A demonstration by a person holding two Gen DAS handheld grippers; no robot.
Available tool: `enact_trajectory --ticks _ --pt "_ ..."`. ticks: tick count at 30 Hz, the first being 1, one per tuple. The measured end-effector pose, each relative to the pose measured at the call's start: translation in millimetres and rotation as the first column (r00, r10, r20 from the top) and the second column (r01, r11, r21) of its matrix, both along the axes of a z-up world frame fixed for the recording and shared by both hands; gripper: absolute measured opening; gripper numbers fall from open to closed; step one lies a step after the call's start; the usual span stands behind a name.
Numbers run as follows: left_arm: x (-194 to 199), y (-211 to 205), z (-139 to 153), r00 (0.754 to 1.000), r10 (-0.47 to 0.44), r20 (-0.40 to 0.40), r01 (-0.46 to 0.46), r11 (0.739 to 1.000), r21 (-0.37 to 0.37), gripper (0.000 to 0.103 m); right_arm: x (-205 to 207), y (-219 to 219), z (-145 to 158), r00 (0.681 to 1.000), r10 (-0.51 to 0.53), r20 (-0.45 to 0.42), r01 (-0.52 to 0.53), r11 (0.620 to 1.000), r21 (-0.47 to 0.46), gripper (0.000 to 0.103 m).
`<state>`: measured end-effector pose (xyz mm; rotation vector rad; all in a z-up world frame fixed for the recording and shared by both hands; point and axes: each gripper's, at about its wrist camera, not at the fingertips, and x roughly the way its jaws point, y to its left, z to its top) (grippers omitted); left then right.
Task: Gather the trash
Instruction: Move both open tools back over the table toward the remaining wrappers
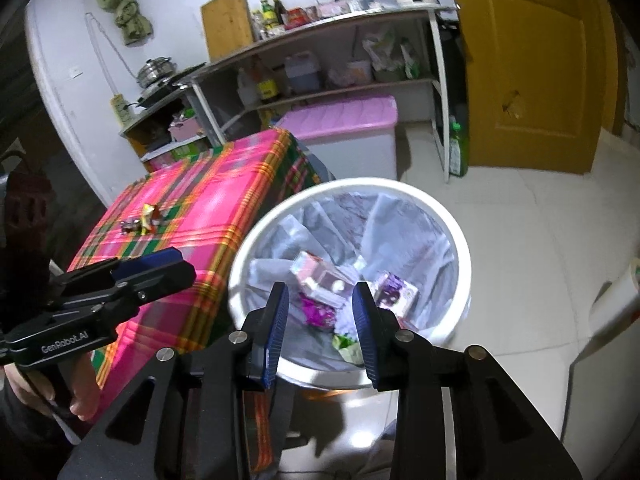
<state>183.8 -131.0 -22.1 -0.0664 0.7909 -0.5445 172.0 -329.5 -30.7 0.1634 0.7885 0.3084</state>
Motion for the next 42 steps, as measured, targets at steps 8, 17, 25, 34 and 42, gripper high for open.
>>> enact_trajectory --ticks 8,17,25,34,42 --pt "-25 24 20 0.997 0.050 0.057 -0.049 0.999 -0.018 0.039 -18 26 24 0.996 0.067 0.062 -0.066 0.998 -0.015 0.035" --pt "-49 53 33 0.990 0.105 0.095 -0.103 0.994 -0.025 0.039 -31 50 32 0.986 0.139 0.090 -0.138 0.990 -0.012 0.035" --pt "-63 81 31 0.982 0.167 0.090 -0.164 0.986 -0.038 0.039 -34 71 31 0.977 0.194 0.089 -0.194 0.981 -0.012 0.039" --pt "-73 114 27 0.967 0.239 0.091 -0.236 0.971 -0.039 0.039 -30 93 28 0.968 0.241 0.074 -0.240 0.971 -0.016 0.039" --pt "-70 154 24 0.937 0.338 0.086 -0.336 0.941 -0.036 0.039 -17 120 27 0.954 0.291 0.072 -0.290 0.957 -0.023 0.046"
